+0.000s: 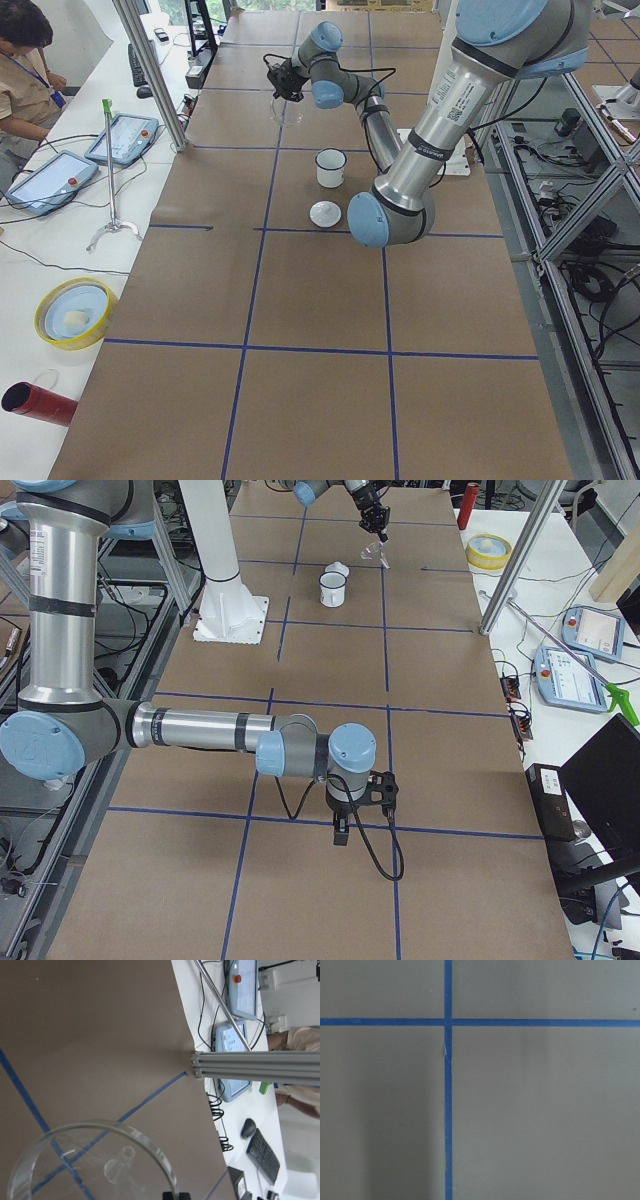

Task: Place funnel on cup
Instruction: 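Lift the glass funnel and carry it over the open mug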

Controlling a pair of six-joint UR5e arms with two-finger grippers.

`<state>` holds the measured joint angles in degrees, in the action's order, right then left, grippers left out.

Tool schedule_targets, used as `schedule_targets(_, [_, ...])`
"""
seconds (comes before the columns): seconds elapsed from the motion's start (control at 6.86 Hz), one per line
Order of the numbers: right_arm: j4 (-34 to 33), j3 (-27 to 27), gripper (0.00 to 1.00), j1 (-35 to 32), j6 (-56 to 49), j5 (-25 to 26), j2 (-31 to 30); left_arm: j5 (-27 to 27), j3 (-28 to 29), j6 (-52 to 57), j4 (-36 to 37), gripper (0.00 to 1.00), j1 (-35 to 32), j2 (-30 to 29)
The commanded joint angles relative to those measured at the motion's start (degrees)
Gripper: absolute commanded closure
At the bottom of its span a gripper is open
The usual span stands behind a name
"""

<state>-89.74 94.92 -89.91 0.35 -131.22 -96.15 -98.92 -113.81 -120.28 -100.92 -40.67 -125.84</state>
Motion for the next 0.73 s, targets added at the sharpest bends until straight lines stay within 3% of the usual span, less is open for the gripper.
schedule_targets(0.0, [0.0,0.0,0.0,0.0,0.0,0.0,0.0,-6.88,-6.4,15.36,18.22,1.0,2.33,0.07])
schedule_targets(0.29, [0.0,0.0,0.0,0.0,0.0,0.0,0.0,-7.6,-7.57,25.57,30.29,1.0,6.37,-0.02])
schedule_targets(0.58, [0.0,0.0,0.0,0.0,0.0,0.0,0.0,-7.95,-1.81,31.64,30.43,1.0,7.44,-2.11])
